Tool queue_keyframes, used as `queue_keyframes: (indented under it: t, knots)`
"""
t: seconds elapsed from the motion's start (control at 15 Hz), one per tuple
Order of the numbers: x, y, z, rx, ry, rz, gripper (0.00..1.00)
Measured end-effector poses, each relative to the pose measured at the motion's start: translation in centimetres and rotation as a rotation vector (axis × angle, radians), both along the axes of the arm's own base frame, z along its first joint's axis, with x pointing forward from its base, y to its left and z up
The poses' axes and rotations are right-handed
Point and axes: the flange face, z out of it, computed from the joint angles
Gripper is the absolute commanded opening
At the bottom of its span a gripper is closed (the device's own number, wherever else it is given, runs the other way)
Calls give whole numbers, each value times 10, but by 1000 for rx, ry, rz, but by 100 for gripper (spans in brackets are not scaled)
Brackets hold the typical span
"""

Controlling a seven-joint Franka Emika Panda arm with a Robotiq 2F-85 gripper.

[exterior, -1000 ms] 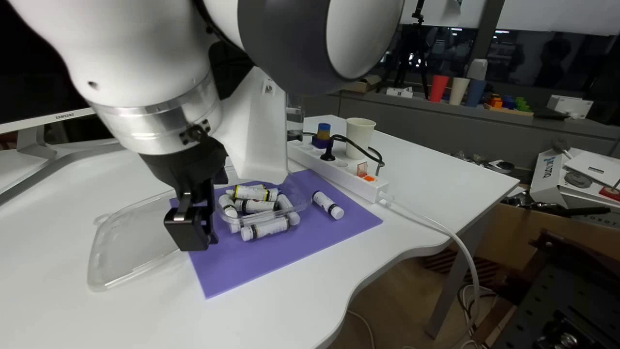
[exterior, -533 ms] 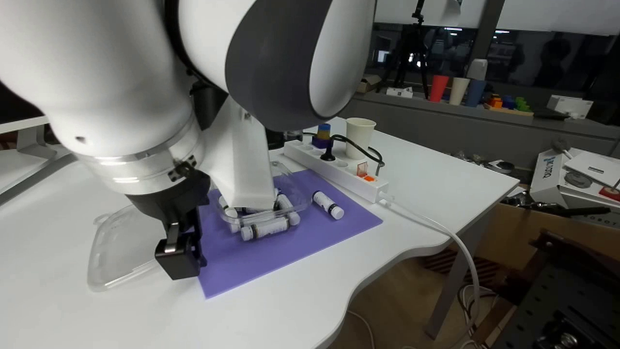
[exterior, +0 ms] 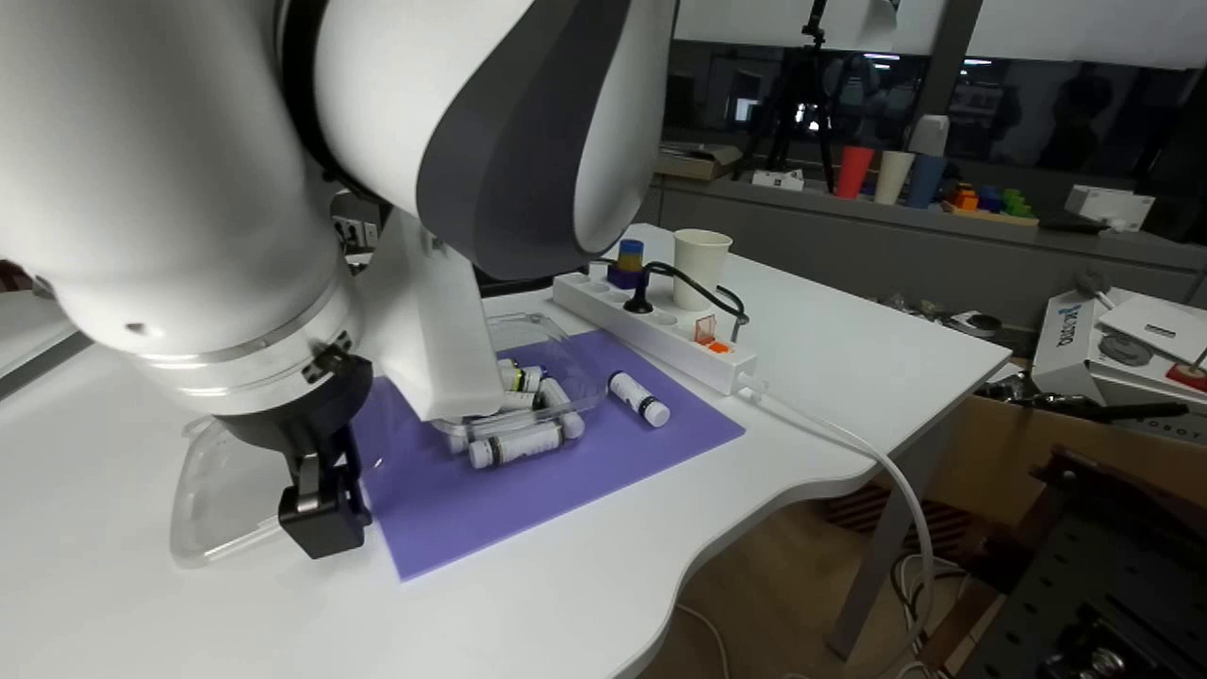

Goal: Close the box

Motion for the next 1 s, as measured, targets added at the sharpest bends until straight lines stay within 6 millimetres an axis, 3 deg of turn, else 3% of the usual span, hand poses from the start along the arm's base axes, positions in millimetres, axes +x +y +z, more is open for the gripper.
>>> queue_keyframes:
  t: [0.47, 1.0]
  knots:
    - [3, 16, 0, -21, -46, 62, 100]
    - [9, 31, 18, -22, -156, 50, 100]
